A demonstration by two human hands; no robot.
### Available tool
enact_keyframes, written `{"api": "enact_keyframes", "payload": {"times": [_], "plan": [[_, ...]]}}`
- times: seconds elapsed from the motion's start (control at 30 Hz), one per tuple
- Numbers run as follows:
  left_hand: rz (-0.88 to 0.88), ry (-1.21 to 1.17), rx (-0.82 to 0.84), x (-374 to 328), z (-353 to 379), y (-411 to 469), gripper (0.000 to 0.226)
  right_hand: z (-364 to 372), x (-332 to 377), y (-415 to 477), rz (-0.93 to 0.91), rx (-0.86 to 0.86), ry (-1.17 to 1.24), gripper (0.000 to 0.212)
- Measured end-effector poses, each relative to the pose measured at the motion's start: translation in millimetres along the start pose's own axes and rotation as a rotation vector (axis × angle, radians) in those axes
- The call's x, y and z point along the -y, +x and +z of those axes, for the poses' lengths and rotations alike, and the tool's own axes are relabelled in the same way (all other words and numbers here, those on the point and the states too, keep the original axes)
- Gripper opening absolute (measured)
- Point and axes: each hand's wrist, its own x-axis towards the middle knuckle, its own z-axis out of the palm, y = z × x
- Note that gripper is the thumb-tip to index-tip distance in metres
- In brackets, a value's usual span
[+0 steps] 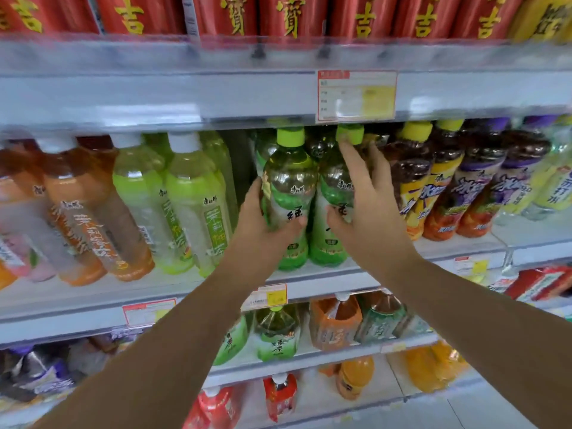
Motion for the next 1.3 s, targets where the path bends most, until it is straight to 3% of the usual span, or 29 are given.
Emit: {"api": "enact_keyframes", "payload": {"times": [0.13,0.43,0.63,0.8,0.93,1.13,1.3], "plan": [[-0.032,-0.069,-0.014,1.1,-3.3,13.4,0.072,7.4,-9.5,9.1,-0.083,0.018,-0.078,0.079],[0.017,-0.076,0.013,7.4,1.9,27.0,0.061,7.5,-24.8,17.7,-0.165,0.088,-0.082,0.08],[0.017,-0.071,0.018,5.1,1.4,26.3,0.074,11.0,-21.7,20.3,-0.194,0.092,-0.018,0.087],[-0.088,-0.162,-0.017,-6.0,-1.3,26.5,0.104,2.9,-25.8,18.8,-0.163,0.084,0.072,0.094],[-0.083,-0.194,-0.034,-10.8,1.1,37.4,0.1,5.9,-27.4,17.9,-0.191,0.12,-0.033,0.092],[-0.026,-0.22,-0.089,-7.2,9.6,40.2,0.093,13.3,-31.4,18.4,-0.252,0.073,-0.115,0.089],[0.021,-0.274,-0.051,-4.4,12.6,42.8,0.09,18.1,-33.8,18.8,-0.348,-0.14,-0.284,0.074]]}}
